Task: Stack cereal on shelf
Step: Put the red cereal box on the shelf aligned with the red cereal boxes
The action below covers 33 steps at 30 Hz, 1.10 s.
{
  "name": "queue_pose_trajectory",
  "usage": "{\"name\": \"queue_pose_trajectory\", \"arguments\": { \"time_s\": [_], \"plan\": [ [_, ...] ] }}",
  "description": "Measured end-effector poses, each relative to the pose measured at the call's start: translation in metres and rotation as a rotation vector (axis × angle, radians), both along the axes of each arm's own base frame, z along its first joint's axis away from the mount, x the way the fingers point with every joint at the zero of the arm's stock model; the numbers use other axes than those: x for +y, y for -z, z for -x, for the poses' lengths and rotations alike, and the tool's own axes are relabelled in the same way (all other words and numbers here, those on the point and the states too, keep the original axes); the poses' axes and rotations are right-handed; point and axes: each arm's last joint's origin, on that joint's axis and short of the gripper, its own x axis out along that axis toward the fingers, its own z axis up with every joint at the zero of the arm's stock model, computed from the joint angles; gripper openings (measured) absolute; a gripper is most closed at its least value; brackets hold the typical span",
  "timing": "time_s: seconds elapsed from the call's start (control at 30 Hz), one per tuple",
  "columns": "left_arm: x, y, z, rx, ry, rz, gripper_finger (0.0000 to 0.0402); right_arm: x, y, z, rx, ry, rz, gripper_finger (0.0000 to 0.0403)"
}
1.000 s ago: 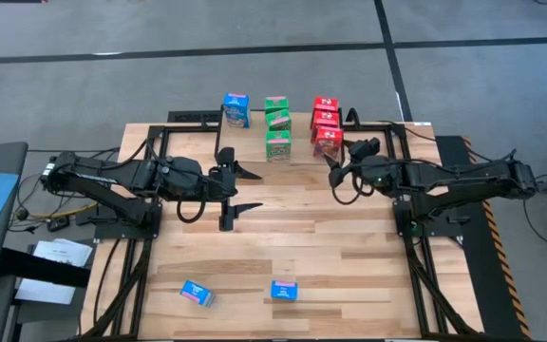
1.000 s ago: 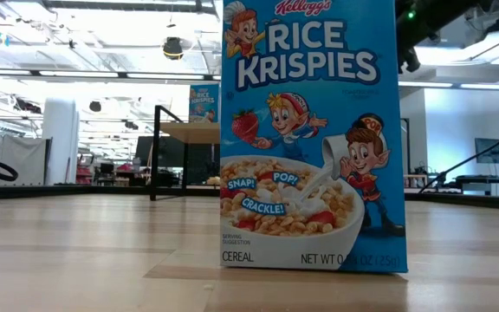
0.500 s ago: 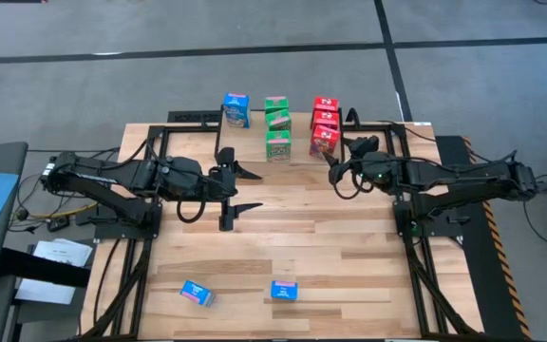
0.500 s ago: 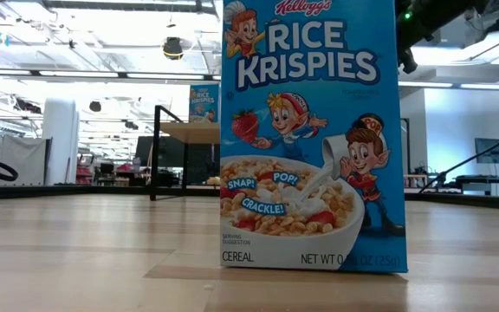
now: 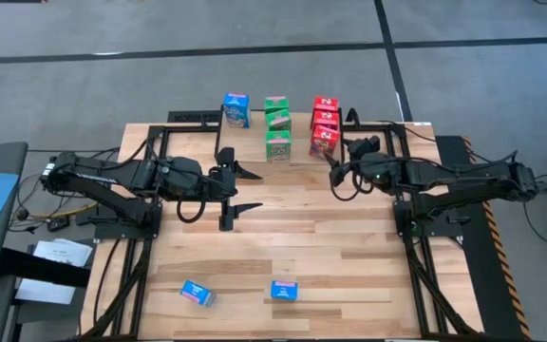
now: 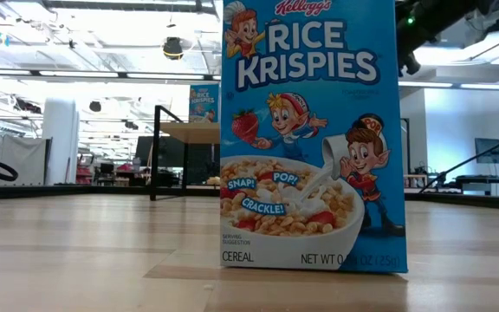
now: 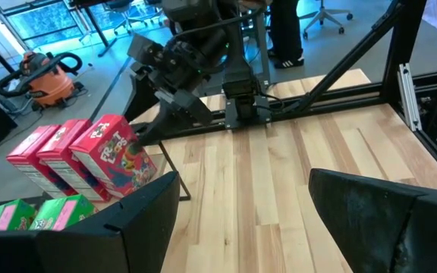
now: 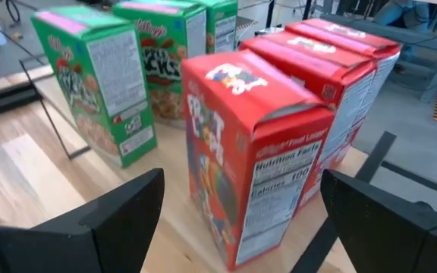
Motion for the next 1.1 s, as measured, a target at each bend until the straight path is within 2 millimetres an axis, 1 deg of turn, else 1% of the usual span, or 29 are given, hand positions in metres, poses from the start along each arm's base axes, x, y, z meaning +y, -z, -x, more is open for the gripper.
{"name": "queue_pose_trajectory", "arguments": {
  "time_s": [0.13, 0.37, 0.57, 0.7, 0.8, 1.1],
  "plan": [
    [0.0, 0.0, 0.0, 0.0, 0.0, 0.0, 0.0284, 0.001, 0.003, 0.001, 0.04, -0.009, -0.005, 0.0379],
    [0.0, 0.0, 0.0, 0.0, 0.0, 0.0, 0.0284, 0.016, 0.007, 0.001, 0.081, -0.097, -0.02, 0.0379],
    [0.0, 0.0, 0.0, 0.005, 0.007, -0.028, 0.0284, 0.029, 0.007, 0.0, 0.054, -0.148, -0.047, 0.0379],
    [0.0, 0.0, 0.0, 0.004, 0.007, -0.029, 0.0284, 0.034, 0.007, -0.001, 0.051, -0.174, -0.047, 0.0379],
    [0.0, 0.0, 0.0, 0.004, 0.007, -0.028, 0.0284, 0.035, 0.006, -0.001, 0.035, -0.18, -0.048, 0.0379],
    [0.0, -0.001, 0.0, -0.002, 0.007, -0.027, 0.0284, 0.028, 0.0, -0.005, -0.035, -0.175, -0.047, 0.0379]
  ]
}}
